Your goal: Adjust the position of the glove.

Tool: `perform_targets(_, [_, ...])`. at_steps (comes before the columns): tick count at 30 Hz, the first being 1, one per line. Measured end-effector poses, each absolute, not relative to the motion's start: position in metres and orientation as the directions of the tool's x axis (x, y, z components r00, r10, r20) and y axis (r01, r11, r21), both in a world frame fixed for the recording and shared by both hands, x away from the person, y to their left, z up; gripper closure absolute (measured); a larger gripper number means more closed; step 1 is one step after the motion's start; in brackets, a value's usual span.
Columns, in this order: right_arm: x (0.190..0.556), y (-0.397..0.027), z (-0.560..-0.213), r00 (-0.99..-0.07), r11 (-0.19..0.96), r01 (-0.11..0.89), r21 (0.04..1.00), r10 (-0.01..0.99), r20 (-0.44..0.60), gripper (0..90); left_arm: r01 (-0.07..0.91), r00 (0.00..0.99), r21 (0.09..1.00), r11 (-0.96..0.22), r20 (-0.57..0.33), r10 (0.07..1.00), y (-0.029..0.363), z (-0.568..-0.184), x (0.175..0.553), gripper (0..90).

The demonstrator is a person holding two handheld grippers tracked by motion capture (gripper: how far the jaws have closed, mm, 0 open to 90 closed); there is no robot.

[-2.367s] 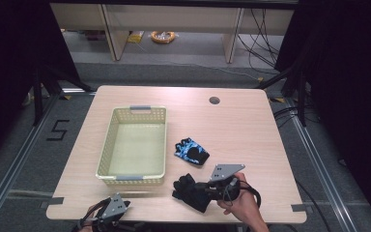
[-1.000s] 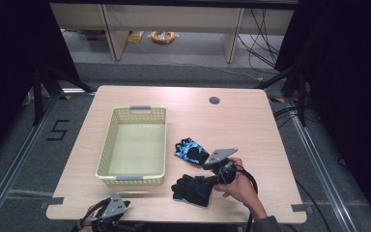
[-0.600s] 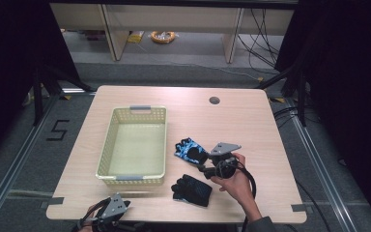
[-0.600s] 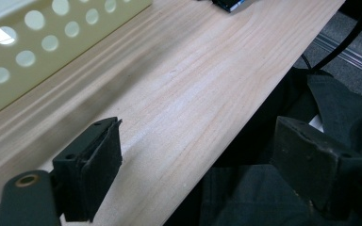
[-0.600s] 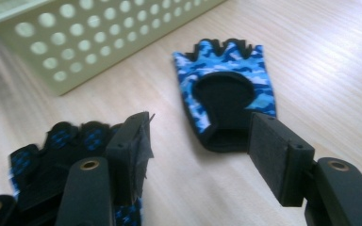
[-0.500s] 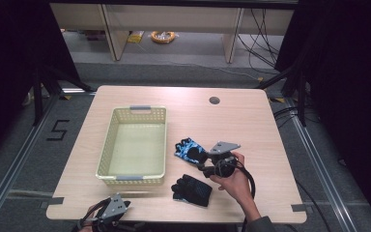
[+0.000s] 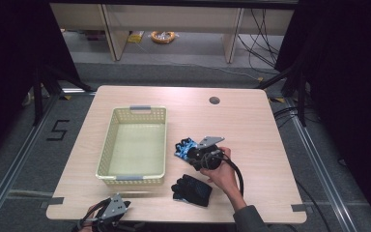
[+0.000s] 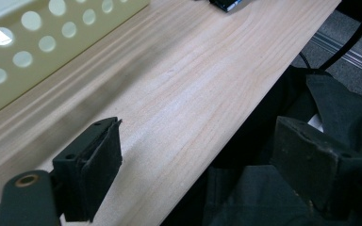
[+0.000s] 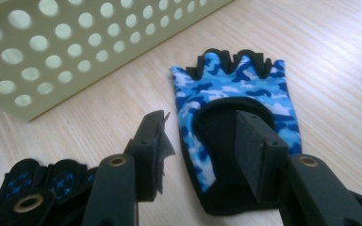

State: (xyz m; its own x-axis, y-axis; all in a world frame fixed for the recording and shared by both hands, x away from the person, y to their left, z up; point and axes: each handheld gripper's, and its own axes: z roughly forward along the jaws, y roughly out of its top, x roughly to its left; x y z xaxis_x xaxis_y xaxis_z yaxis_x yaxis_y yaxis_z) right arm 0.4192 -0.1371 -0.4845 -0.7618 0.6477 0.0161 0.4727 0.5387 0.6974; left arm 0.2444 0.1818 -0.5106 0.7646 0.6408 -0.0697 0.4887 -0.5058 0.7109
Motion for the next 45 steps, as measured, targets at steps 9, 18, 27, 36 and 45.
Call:
perform_targets(9, [0.429,-0.128,-0.498,-0.77,0.598,0.482,0.64,0.638,-0.017,65.1,0.484,0.771,0.714,-0.506,-0.074,0.632,0.182,-0.51,0.244,16.0])
perform_targets(18, [0.434,-0.135,-0.5,-0.803,0.62,0.429,0.657,0.595,-0.036,87.0,0.48,0.772,0.711,-0.514,-0.064,0.632,0.182,-0.51,0.244,15.9])
perform_targets(27, [0.429,-0.147,-0.468,-0.816,0.574,0.344,0.743,0.574,-0.066,87.1,0.481,0.77,0.713,-0.51,-0.065,0.635,0.183,-0.509,0.244,16.0])
perform_targets(36, [0.403,-0.162,-0.434,-0.83,0.516,0.295,0.804,0.555,-0.052,87.2,0.501,0.758,0.711,-0.494,-0.085,0.647,0.183,-0.51,0.243,15.9])
perform_targets(45, [0.357,-0.172,-0.424,-0.848,0.512,0.251,0.822,0.525,-0.068,87.2,0.493,0.761,0.725,-0.481,-0.091,0.642,0.183,-0.509,0.243,16.0])
